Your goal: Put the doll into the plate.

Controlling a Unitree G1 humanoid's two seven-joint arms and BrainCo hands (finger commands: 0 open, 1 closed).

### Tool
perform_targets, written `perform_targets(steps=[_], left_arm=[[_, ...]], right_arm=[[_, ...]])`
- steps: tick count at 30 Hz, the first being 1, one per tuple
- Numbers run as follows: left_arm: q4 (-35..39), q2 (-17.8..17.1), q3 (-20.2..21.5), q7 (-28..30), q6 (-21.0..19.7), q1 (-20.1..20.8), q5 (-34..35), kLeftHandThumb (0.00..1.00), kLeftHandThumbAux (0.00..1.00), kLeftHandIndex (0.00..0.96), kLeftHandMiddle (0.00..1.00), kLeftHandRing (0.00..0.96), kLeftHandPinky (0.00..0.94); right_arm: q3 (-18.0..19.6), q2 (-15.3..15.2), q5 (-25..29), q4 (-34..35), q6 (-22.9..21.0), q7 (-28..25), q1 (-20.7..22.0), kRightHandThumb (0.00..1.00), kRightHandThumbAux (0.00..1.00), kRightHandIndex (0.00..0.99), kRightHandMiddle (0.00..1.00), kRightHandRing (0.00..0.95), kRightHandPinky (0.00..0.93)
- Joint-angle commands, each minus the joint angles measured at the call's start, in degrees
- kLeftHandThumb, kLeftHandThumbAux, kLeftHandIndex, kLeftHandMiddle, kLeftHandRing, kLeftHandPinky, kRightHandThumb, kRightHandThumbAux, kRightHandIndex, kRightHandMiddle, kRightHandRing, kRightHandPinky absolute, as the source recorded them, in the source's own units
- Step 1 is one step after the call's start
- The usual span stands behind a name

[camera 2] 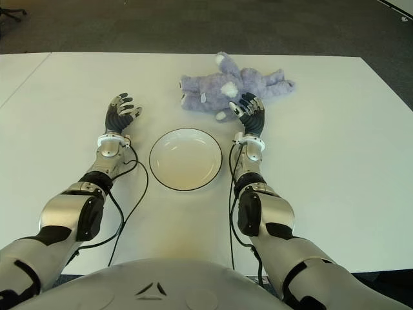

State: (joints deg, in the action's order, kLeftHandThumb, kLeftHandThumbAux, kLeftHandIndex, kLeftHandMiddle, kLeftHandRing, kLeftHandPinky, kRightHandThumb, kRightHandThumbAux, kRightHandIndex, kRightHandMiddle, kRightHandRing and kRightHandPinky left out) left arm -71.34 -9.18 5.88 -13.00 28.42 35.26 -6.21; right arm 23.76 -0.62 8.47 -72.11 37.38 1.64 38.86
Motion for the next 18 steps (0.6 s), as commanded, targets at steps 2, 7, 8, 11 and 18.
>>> perform_targets(steps=[2,7,8,11,18], left_arm=[[-5.49,1.93,-0.28,1.47,-5.96,-8.55,-0.47,0.19,0.81,0.172,0.223,0.254,0.273],[-5.47,1.99,0.01,1.79,-5.6,-8.57,-0.15,0.176,0.806,0.17,0.217,0.245,0.276],[-5.46,2.01,0.04,1.8,-5.51,-8.59,-0.12,0.191,0.808,0.17,0.218,0.246,0.279],[-5.43,2.06,0.14,1.83,-5.22,-8.64,-0.03,0.209,0.811,0.171,0.219,0.247,0.283],[-5.42,2.23,0.05,1.56,-4.82,-8.73,-0.17,0.238,0.816,0.165,0.219,0.246,0.282]], right_arm=[[0.33,1.83,0.61,-5.4,-13.63,1.05,-8.03,0.005,0.858,0.26,0.276,0.254,0.248],[0.37,1.81,0.66,-5.4,-13.61,0.89,-7.97,0.008,0.849,0.261,0.277,0.255,0.251],[0.38,1.81,0.67,-5.39,-13.57,0.85,-7.98,0.009,0.85,0.264,0.278,0.254,0.238],[0.41,1.81,0.7,-5.38,-13.41,0.7,-8.01,0.011,0.851,0.267,0.279,0.252,0.222],[0.38,1.85,0.62,-5.41,-13.35,0.93,-8.11,0.0,0.861,0.269,0.279,0.248,0.23]])
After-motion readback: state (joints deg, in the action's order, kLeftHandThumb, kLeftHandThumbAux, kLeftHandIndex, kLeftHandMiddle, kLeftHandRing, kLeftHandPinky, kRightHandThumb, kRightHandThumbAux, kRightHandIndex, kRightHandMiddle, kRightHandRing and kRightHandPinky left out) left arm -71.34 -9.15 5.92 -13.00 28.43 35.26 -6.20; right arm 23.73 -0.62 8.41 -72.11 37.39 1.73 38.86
